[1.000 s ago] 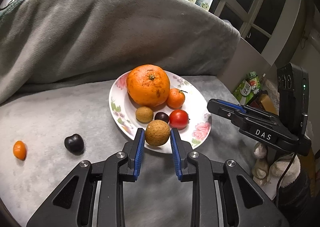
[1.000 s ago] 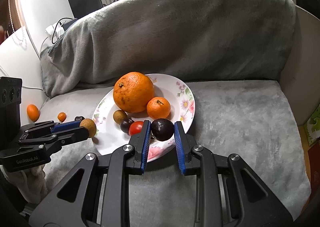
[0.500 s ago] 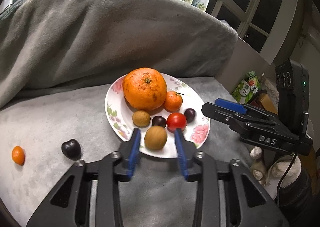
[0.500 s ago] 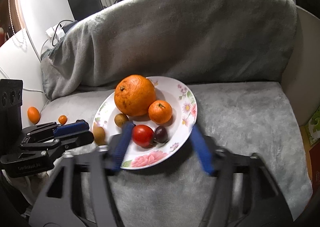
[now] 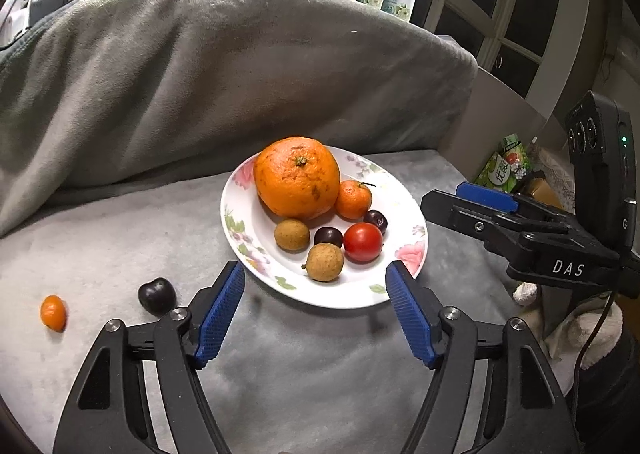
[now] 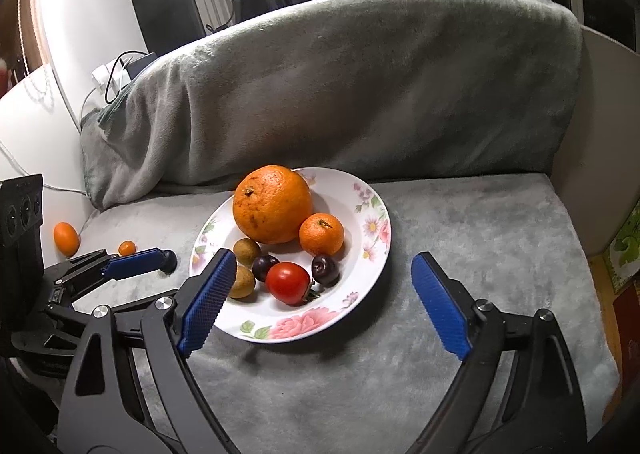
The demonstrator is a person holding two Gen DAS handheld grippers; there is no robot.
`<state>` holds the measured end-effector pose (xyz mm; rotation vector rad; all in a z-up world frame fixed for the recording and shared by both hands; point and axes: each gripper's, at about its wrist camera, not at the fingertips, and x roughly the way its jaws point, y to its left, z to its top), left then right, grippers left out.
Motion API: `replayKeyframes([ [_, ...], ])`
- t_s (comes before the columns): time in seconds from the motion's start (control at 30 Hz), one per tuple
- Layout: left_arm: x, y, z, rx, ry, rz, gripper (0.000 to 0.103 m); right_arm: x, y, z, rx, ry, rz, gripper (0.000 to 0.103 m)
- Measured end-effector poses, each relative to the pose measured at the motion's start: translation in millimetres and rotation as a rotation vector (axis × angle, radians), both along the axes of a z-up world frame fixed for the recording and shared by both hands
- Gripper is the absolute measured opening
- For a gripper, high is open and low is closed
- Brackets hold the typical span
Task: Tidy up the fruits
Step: 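Open both grippers to release the kiwi and plum onto the plate, then withdraw both grippers from the plate toward the remaining fruits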
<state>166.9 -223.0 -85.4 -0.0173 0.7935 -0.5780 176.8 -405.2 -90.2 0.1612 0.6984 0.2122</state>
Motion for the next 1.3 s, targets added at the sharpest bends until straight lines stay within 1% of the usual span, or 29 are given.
replayKeyframes([
  [0.27, -5.9, 18.8, 7.7, -0.006, -0.02, 0.021, 0.073, -8.2, 11.3, 7.7, -0.009, -0.03, 0.009, 0.092],
  [0.47, -8.3, 46.0, 12.8, -0.02, -0.026, 0.069, 0.073, -13.5, 20.7, 14.5, 0.001, -0.057, 0.014, 0.092],
  [0.73, -12.7, 86.7, 14.7, -0.021, -0.038, 0.138, 0.073, -20.1, 39.4, 24.9, -0.002, -0.093, 0.032, 0.092],
  [1.0, -21.0, 115.5, 17.8, -0.004, -0.06, 0.193, 0.073, -21.8, 65.8, 28.2, -0.053, -0.091, 0.065, 0.092],
  [1.3, -25.7, 138.4, 20.1, -0.001, -0.081, 0.223, 0.073, -20.3, 92.9, 26.5, -0.08, -0.071, 0.088, 0.092],
])
